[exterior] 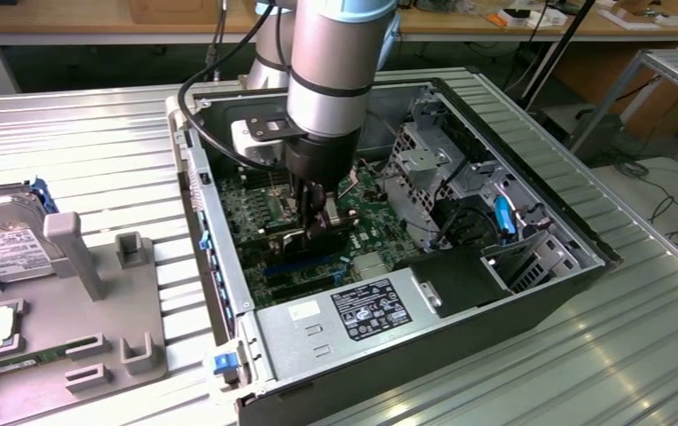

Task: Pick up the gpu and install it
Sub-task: 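Insert the gpu into the slot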

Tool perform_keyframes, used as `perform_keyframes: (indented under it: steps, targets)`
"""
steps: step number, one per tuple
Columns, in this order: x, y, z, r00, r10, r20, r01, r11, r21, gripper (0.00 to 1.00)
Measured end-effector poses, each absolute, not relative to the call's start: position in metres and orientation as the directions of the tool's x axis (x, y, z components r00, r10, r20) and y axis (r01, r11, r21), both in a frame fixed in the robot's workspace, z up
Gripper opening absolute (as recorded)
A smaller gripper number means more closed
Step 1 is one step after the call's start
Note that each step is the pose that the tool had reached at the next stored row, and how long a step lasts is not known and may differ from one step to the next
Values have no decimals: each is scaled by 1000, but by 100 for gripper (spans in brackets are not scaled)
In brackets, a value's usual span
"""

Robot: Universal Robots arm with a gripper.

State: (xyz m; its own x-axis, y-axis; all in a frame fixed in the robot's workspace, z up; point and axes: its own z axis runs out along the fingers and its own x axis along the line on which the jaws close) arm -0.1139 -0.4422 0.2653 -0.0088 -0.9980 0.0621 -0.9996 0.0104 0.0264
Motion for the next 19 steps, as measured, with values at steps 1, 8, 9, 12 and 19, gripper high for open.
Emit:
perform_keyframes:
  steps: [1,8,9,12,19]
  targets:
    - [-114,-442,265,-9,-998,62,-1000,11,26,27]
    - [-114,-442,266,-16,-998,62,-999,18,27,27]
    - [-114,-442,266,-17,-998,62,-999,19,27,27]
    - [-114,-442,264,-20,-998,62,-999,22,27,27]
    - [-114,-442,263,-20,-998,62,-999,22,27,27]
